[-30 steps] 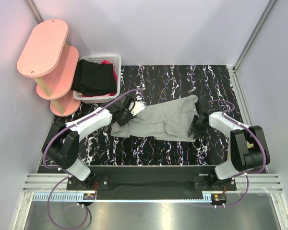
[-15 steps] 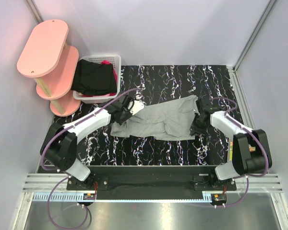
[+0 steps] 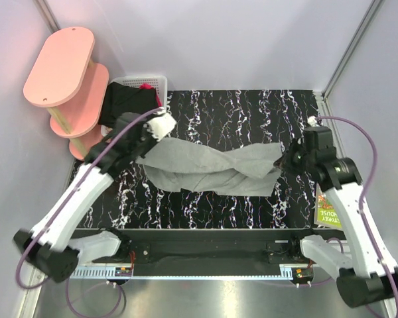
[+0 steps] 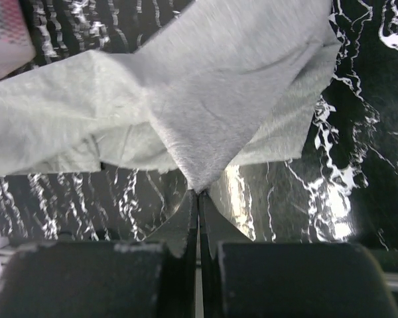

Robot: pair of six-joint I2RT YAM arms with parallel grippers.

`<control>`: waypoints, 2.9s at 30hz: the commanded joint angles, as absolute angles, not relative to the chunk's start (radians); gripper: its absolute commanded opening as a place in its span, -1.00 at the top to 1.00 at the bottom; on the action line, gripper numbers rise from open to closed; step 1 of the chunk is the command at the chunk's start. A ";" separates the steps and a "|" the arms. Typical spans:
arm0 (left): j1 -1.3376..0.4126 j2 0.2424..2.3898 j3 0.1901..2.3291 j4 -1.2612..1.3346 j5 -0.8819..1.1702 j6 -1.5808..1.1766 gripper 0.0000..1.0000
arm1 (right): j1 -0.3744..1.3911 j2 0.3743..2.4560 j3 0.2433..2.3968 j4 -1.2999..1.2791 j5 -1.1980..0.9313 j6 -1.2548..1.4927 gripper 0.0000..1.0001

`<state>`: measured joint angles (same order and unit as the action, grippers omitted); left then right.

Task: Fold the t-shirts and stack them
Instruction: Flatten out the tshirt

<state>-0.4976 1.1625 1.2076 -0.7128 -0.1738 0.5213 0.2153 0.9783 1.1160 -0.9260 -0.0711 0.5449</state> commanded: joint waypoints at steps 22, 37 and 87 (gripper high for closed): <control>-0.443 0.934 2.104 -1.493 -0.180 0.571 1.00 | 0.221 1.158 2.658 -1.628 -0.034 0.448 1.00; -0.398 1.002 1.057 -0.869 -0.026 0.632 1.00 | 0.230 1.089 1.632 -1.051 0.184 0.448 1.00; -0.227 1.558 1.008 -0.514 0.049 0.480 -0.26 | 0.103 1.525 1.540 -0.742 0.023 0.462 1.00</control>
